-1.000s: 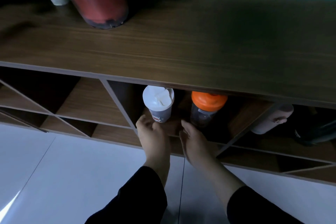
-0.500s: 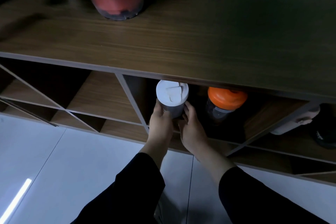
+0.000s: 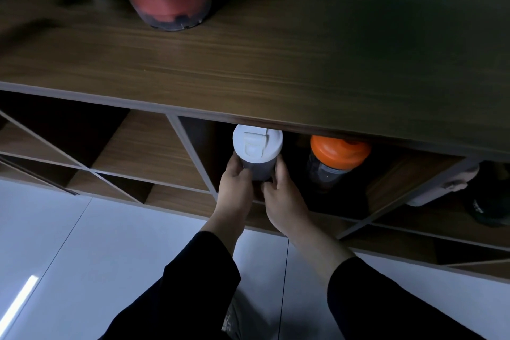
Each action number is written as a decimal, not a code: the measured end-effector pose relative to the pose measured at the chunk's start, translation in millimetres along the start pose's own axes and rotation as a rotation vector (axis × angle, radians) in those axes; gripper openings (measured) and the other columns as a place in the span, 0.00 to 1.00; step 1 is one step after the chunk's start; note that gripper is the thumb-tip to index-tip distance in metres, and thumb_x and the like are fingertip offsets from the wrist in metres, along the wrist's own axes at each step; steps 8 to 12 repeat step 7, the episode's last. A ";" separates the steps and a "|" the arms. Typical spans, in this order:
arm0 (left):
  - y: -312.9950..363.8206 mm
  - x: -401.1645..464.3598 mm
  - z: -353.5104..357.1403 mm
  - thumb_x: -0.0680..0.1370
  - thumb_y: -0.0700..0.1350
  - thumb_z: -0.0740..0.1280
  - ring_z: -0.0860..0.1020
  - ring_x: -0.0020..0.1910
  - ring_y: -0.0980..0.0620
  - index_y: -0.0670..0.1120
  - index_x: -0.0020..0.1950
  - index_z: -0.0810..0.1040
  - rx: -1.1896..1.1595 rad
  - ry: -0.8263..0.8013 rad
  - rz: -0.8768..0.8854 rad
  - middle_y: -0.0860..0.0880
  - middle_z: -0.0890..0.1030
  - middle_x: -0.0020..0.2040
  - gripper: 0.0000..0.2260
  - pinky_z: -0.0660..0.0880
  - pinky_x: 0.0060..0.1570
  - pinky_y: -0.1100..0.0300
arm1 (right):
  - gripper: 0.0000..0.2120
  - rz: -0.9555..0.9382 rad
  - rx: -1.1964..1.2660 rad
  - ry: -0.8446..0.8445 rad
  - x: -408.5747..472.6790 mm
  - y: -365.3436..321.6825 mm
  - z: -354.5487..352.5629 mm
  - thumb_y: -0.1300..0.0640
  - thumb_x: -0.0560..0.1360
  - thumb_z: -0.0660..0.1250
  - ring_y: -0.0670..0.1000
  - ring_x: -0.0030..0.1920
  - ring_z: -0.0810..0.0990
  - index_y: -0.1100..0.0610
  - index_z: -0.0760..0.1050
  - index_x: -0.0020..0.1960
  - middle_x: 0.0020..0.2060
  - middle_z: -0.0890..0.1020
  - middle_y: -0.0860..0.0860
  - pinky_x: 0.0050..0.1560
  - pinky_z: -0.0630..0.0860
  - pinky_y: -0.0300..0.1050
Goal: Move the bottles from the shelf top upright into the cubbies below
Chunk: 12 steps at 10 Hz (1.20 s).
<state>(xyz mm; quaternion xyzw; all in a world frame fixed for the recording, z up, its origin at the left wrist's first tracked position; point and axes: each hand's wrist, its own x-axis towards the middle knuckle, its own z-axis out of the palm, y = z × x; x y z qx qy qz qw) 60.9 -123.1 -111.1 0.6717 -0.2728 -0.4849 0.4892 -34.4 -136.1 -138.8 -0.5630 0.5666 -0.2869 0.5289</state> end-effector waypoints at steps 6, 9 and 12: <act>-5.7 2.8 4.7 0.75 0.37 0.61 0.82 0.60 0.53 0.55 0.69 0.76 -0.007 -0.005 0.035 0.53 0.84 0.60 0.24 0.78 0.63 0.50 | 0.35 0.005 -0.126 -0.025 -3.1 2.1 -8.4 0.60 0.80 0.58 0.57 0.68 0.74 0.44 0.46 0.81 0.75 0.69 0.53 0.59 0.70 0.42; -6.9 -0.7 6.0 0.74 0.41 0.58 0.81 0.59 0.48 0.51 0.67 0.77 0.015 0.206 -0.010 0.51 0.84 0.60 0.23 0.77 0.62 0.46 | 0.32 0.000 -0.188 0.035 -5.6 -2.9 -12.0 0.59 0.82 0.57 0.60 0.68 0.73 0.52 0.47 0.81 0.75 0.68 0.56 0.56 0.67 0.41; -6.9 -0.7 6.0 0.74 0.41 0.58 0.81 0.59 0.48 0.51 0.67 0.77 0.015 0.206 -0.010 0.51 0.84 0.60 0.23 0.77 0.62 0.46 | 0.32 0.000 -0.188 0.035 -5.6 -2.9 -12.0 0.59 0.82 0.57 0.60 0.68 0.73 0.52 0.47 0.81 0.75 0.68 0.56 0.56 0.67 0.41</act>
